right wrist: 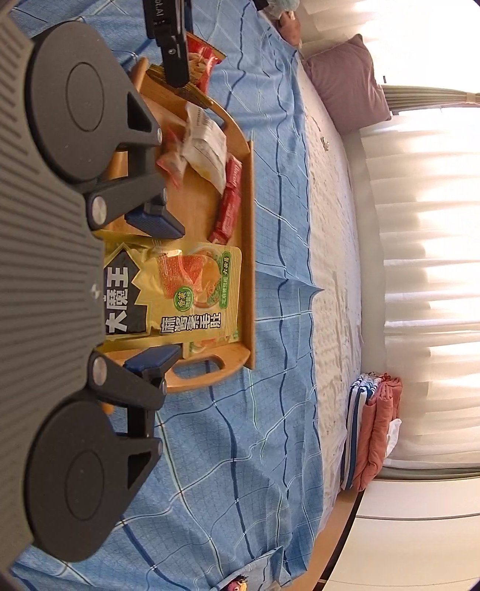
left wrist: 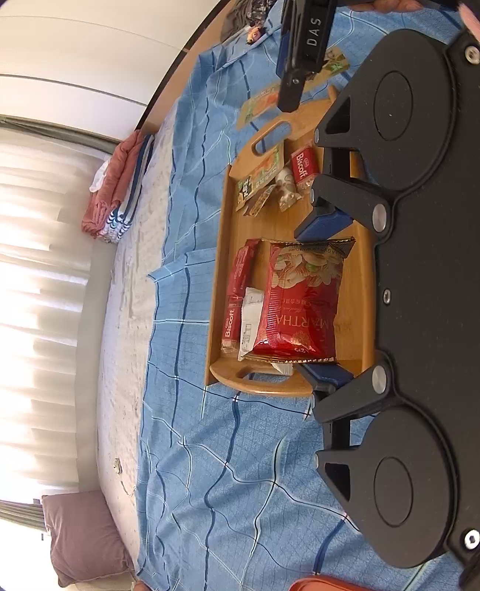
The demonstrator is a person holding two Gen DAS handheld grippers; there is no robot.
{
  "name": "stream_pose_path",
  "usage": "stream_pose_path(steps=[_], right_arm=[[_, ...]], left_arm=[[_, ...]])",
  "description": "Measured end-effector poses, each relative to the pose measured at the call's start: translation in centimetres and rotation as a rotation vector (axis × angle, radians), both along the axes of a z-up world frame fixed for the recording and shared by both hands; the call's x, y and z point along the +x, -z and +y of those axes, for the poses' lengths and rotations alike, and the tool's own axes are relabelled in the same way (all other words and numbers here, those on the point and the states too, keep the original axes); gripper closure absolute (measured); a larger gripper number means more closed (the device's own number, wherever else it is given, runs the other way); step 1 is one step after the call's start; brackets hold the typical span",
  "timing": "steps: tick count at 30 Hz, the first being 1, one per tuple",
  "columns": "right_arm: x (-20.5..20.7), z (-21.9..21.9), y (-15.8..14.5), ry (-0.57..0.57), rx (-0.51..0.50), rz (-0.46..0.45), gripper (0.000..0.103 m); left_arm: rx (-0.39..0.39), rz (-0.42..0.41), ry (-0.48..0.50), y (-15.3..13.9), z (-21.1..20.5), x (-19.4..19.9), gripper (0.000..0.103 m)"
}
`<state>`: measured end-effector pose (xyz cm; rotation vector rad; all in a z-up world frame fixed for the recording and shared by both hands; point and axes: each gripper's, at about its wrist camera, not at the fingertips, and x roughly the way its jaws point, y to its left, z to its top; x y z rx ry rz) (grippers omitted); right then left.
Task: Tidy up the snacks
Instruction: 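Carry both snacks onto the bamboo tray and open both tools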
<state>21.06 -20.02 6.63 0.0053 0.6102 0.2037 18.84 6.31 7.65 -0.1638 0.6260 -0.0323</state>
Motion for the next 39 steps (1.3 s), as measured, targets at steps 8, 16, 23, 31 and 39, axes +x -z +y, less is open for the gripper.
stream_pose_path(steps=[8, 16, 23, 31, 39], right_arm=[[4.0, -0.6, -0.3, 0.045, 0.01, 0.014, 0.038], [6.7, -1.0, 1.2, 0.085, 0.025, 0.059, 0.038], [7.5, -1.1, 3.8, 0.102, 0.026, 0.105, 0.038], [7.6, -1.2, 5.6, 0.106, 0.024, 0.134, 0.038], [7.8, -1.1, 6.4, 0.095, 0.026, 0.134, 0.038]], left_arm=[[0.002, 0.029, -0.009, 1.4, 0.1, 3.5, 0.038], [0.007, 0.066, -0.025, 3.3, 0.4, 5.1, 0.038], [0.003, 0.084, -0.033, 4.7, 0.6, 5.5, 0.038], [0.009, 0.075, -0.038, 5.3, 0.5, 5.9, 0.038], [0.018, 0.075, -0.057, 5.7, 0.6, 6.9, 0.038]])
